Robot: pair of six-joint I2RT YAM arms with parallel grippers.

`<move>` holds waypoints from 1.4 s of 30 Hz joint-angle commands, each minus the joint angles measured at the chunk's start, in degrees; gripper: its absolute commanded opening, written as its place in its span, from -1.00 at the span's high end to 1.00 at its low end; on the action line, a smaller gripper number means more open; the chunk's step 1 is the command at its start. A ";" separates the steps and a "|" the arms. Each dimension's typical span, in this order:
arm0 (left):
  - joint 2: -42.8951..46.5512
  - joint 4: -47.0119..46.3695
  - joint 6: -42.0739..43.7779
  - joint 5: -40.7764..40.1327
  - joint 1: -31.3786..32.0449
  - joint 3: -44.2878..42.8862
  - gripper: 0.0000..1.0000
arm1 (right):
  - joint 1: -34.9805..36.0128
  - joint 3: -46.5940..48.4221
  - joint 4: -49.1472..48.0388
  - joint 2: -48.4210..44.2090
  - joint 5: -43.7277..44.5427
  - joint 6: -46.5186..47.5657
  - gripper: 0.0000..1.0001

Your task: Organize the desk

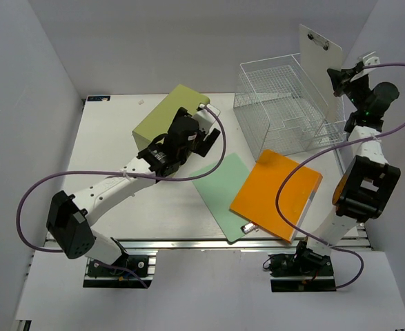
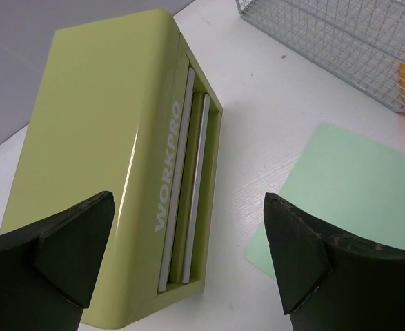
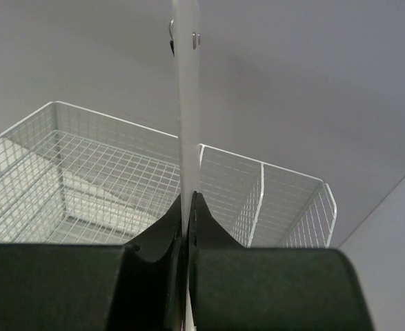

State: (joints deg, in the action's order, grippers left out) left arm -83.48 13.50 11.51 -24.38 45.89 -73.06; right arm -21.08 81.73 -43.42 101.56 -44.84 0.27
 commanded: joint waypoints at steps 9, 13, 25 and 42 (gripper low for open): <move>-2.74 1.00 -2.63 -0.67 -0.01 -4.99 -0.96 | 3.24 -6.67 -34.36 7.24 12.49 -10.90 1.00; -3.35 1.27 -2.54 -0.58 0.08 -5.52 -0.96 | 3.76 -7.55 -37.26 8.83 13.46 -12.14 1.00; -3.71 2.94 -3.33 -1.46 0.08 -6.57 -0.96 | 4.65 -12.03 -39.81 10.15 15.75 -9.85 0.42; -1.25 4.08 -7.19 0.56 0.08 -6.40 -0.96 | 2.80 -13.88 -23.83 -4.16 22.23 -6.35 -0.75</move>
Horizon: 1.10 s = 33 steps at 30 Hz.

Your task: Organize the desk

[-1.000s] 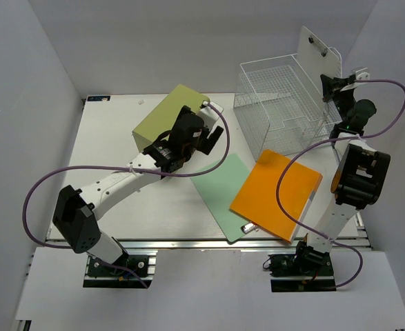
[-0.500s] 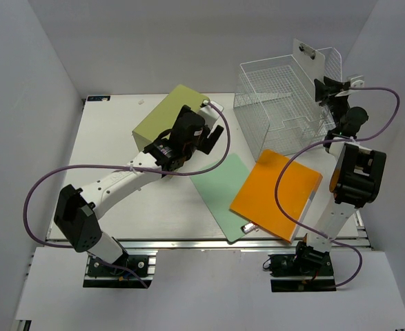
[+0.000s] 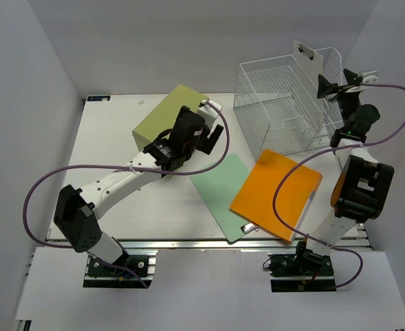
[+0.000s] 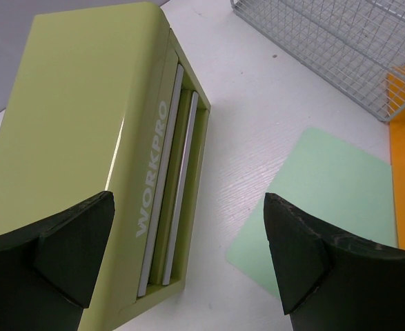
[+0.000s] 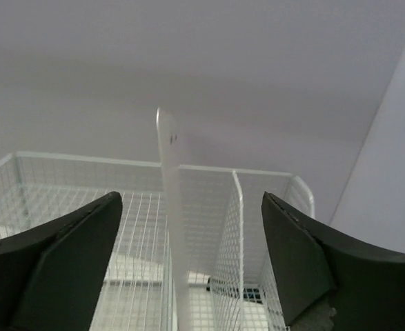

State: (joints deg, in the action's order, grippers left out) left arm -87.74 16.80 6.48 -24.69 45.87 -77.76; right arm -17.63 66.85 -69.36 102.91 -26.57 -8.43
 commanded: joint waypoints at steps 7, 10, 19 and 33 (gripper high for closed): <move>4.51 1.31 -3.75 5.88 0.10 -0.73 -0.96 | -1.09 3.36 17.39 -11.07 3.81 7.80 -0.79; 4.69 2.45 -4.72 6.14 0.10 -0.47 -0.96 | -0.92 10.22 24.43 -8.96 -1.02 8.16 -0.79; 2.58 2.63 -2.88 5.97 0.10 -1.43 -0.96 | 7.24 29.47 46.68 0.87 2.65 21.61 -0.79; -5.16 5.44 -2.44 4.21 0.10 -6.36 -0.96 | 9.72 34.14 47.48 4.40 12.85 21.78 0.87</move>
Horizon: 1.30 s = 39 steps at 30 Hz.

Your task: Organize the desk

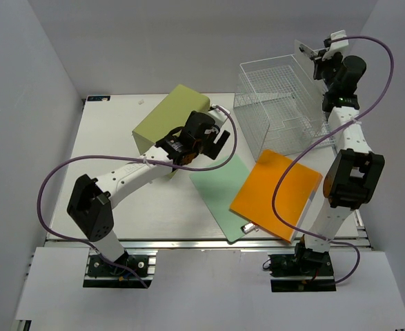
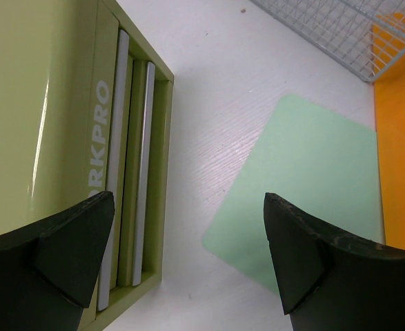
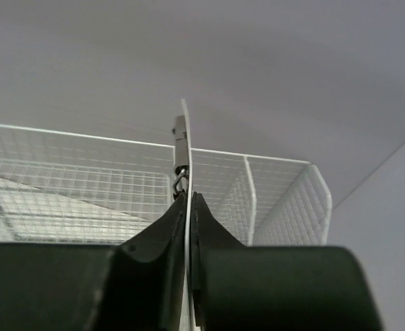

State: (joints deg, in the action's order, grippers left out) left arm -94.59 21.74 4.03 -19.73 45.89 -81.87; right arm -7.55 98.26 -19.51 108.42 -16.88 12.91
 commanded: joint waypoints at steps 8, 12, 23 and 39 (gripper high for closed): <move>2.92 -1.61 0.10 -0.58 0.08 -0.67 -0.96 | -1.23 -0.33 -10.18 -2.60 0.90 -1.99 1.00; 3.18 -1.70 -0.17 -0.40 0.08 -0.40 -0.96 | -3.52 -2.56 -23.02 -2.35 -3.41 -11.05 1.00; 3.36 -1.70 0.01 -1.10 -0.01 -0.40 -0.96 | -4.22 -7.19 -30.85 -1.19 -8.69 -12.47 1.00; 2.21 -0.64 -0.08 -0.93 0.08 -2.77 -0.96 | -6.86 -27.16 -35.60 -9.89 -8.25 -14.23 0.45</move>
State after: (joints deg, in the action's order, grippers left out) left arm -94.67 21.02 4.05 -20.56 45.87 -82.28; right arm -14.63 71.00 -52.40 103.35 -25.39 -1.54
